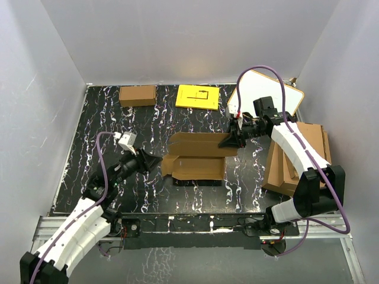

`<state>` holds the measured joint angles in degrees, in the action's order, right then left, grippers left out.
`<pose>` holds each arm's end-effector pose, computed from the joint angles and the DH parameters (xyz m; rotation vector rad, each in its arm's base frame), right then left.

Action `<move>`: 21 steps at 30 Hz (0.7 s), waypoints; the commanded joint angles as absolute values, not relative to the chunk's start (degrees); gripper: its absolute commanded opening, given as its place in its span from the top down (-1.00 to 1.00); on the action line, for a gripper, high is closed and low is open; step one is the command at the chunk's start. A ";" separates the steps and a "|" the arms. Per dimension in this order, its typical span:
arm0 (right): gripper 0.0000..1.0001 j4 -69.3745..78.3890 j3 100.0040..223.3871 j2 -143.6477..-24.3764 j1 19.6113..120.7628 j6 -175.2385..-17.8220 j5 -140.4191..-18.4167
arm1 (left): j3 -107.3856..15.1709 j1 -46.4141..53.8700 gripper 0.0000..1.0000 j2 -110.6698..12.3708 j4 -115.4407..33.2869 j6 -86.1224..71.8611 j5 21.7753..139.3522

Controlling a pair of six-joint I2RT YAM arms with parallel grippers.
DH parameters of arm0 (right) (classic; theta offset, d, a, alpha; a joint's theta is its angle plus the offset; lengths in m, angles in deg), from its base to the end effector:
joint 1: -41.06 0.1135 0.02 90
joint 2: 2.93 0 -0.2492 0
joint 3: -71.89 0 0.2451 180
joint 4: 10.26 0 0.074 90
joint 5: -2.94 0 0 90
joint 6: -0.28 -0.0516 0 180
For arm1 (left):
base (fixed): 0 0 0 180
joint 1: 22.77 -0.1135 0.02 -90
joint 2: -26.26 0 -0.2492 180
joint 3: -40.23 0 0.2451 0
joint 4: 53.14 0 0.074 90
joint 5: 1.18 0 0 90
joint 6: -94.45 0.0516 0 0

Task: Fold the paper box

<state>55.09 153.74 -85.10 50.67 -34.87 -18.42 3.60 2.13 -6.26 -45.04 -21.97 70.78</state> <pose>0.2576 0.0924 0.2745 -1.3609 1.5877 1.1321 0.1539 -0.0891 0.2565 0.2297 1.7074 -0.9321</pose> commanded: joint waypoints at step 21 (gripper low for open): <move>0.84 50.00 151.98 -84.92 50.08 -34.40 -12.75 | 5.89 3.27 0.85 -35.39 -68.98 -35.14 67.10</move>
<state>52.97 152.58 -85.10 50.32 -35.22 -16.58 6.36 2.59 -33.80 -64.38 -35.12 68.05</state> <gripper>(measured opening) 0.098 0.078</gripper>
